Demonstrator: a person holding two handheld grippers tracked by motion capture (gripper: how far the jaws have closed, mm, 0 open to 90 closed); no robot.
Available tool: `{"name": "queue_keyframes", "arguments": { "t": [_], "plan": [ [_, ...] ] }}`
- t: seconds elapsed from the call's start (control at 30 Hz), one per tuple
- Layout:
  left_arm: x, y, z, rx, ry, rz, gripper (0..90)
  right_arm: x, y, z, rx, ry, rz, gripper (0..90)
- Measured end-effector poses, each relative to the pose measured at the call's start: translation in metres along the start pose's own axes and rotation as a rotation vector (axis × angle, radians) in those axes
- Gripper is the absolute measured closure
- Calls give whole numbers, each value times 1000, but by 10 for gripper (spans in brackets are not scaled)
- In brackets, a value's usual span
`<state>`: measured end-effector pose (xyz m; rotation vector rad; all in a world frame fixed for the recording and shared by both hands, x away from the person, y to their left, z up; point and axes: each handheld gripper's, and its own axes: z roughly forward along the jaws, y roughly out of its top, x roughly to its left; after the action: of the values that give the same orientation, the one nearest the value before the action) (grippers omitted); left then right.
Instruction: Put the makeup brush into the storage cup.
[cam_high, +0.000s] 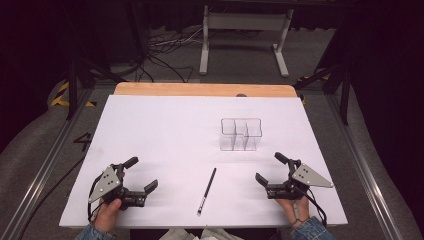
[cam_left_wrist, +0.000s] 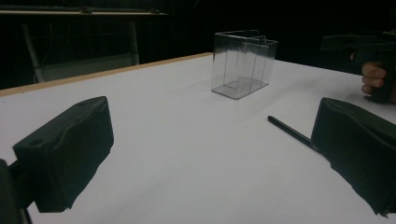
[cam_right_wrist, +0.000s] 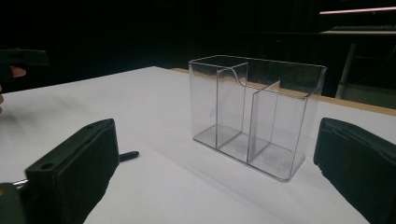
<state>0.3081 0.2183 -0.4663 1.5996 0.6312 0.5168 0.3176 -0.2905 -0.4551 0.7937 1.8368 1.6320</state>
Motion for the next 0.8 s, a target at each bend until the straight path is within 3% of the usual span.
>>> {"name": "queue_keyframes", "arguments": {
  "t": [0.43,0.8],
  "plan": [
    [0,0,1,5,-7,-2,0,7,11,5,10,30,-23,6],
    [0,0,1,14,-12,4,0,20,22,20,27,61,-51,5]
  ]
}}
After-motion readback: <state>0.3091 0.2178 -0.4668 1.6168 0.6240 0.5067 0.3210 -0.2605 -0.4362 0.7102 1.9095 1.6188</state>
